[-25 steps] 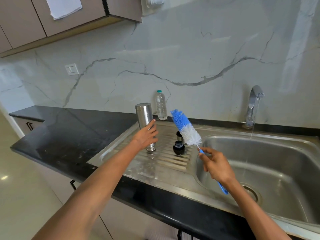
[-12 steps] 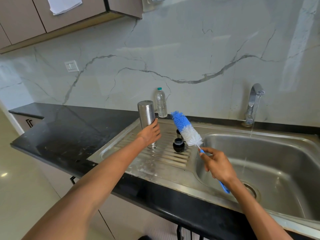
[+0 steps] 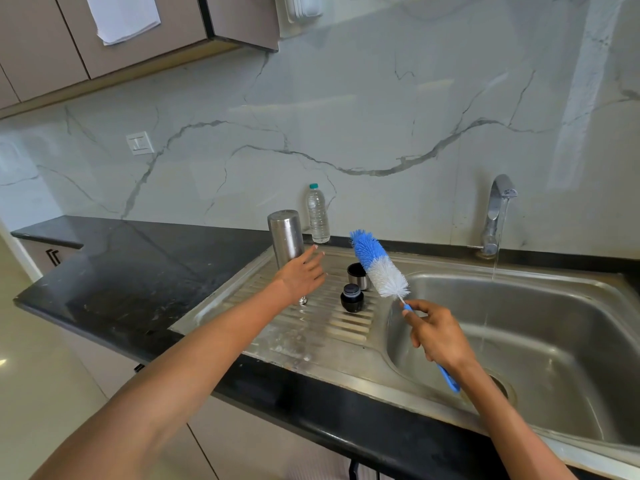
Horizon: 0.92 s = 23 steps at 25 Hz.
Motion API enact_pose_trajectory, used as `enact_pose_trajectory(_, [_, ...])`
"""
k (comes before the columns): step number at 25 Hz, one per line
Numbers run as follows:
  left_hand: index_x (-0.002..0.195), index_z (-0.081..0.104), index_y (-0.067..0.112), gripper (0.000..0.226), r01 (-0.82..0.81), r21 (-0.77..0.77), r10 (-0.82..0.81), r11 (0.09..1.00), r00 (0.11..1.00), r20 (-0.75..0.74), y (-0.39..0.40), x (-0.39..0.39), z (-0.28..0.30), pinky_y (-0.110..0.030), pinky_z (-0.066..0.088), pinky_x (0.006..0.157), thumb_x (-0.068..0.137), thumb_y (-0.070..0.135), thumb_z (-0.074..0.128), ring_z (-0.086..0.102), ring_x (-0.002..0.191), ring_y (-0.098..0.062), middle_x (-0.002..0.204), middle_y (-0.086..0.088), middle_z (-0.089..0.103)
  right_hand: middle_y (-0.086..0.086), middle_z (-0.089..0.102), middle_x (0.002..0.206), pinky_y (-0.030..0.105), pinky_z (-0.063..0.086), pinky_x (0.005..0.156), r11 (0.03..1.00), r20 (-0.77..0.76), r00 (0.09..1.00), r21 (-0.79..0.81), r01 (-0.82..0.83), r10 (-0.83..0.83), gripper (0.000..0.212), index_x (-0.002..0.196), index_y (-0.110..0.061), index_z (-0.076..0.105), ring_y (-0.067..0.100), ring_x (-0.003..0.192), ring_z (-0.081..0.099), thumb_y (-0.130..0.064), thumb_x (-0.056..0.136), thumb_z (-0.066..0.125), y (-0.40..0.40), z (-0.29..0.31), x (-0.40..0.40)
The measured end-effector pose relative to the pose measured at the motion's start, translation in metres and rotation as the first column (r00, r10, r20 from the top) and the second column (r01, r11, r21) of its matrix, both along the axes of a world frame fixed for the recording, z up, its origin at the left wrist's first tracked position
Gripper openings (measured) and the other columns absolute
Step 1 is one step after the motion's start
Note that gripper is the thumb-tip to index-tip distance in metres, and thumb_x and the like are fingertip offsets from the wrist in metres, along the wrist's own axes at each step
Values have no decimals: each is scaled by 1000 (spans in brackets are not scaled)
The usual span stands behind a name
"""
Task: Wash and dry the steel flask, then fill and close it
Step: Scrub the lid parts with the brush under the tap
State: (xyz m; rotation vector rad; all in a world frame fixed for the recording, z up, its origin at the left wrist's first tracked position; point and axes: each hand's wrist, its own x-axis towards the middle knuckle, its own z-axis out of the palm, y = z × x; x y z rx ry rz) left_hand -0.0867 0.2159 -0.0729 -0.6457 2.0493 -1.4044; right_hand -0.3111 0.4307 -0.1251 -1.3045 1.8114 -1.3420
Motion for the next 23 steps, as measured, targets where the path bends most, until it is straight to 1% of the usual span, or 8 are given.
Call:
enact_pose_trajectory(2, [161, 22, 13, 79, 66, 195, -12, 979, 964, -266, 5, -2, 4, -52, 2, 127, 96, 21, 65, 16, 155, -34, 163, -12, 32, 3, 58, 54, 24, 36, 41, 1000, 16, 1000, -5, 23, -23, 19, 117, -28, 67, 8, 37, 40, -29, 103, 55, 2, 0, -5])
enact_pose_trajectory(4, [155, 37, 16, 65, 198, 397, 98, 896, 785, -612, 15, -4, 7, -45, 25, 123, 97, 29, 64, 41, 145, -28, 151, -6, 51, 3, 58, 54, 25, 36, 42, 999, 25, 998, -6, 51, -51, 18, 116, -29, 67, 11, 38, 40, -28, 102, 55, 5, 1, -11])
enact_pose_trajectory(6, [148, 46, 22, 58, 352, 502, 366, 790, 386, -847, 25, -4, 2, -39, 43, 109, 98, 45, 62, 58, 127, -18, 134, 2, 65, 2, 59, 55, 24, 37, 42, 998, 35, 997, -8, 69, -69, 19, 118, -28, 67, 13, 39, 40, -28, 102, 55, 7, 2, -16])
enact_pose_trajectory(8, [143, 50, 24, 59, 501, 532, 638, 683, -55, -768, 37, -11, -10, -33, 47, 97, 94, 55, 64, 62, 116, -12, 120, 7, 69, 2, 59, 54, 25, 38, 43, 996, 39, 996, -13, 84, -84, 20, 119, -27, 66, 13, 39, 41, -28, 102, 56, 9, 3, -20])
enact_pose_trajectory(10, [142, 50, 23, 65, 570, 512, 740, 643, -286, -609, 48, -23, -23, -28, 42, 92, 90, 57, 68, 60, 115, -13, 120, 5, 66, 1, 59, 53, 26, 39, 44, 995, 44, 994, -13, 102, -101, 19, 118, -26, 66, 13, 40, 42, -27, 101, 56, 12, 5, -24])
enact_pose_trajectory(14, [151, 39, 16, 91, 524, 550, 757, 650, -383, -530, 51, -49, -58, -34, 44, 104, 81, 62, 76, 55, 126, -20, 140, -5, 57, 1, 59, 53, 28, 39, 46, 995, 18, 995, 13, 96, -96, 18, 116, -28, 66, 13, 41, 42, -28, 101, 56, 19, 6, -36])
enact_pose_trajectory(19, [152, 39, 16, 105, 347, 671, 753, 655, -238, -613, 44, -63, -81, -48, 43, 110, 72, 73, 75, 50, 136, -30, 152, -7, 51, 2, 60, 55, 28, 40, 46, 994, -11, 994, 13, 106, -106, 24, 124, -28, 65, 8, 40, 43, -31, 102, 56, 24, 5, -43])
enact_pose_trajectory(23, [138, 50, 17, 91, 147, 330, 359, 932, -261, -896, 41, -56, -54, -45, 43, 106, 77, 83, 61, 51, 126, -29, 136, -5, 54, 3, 58, 56, 27, 39, 45, 992, -10, 992, 13, 125, -125, 31, 131, -25, 64, 7, 40, 42, -31, 102, 56, 26, 4, -46])
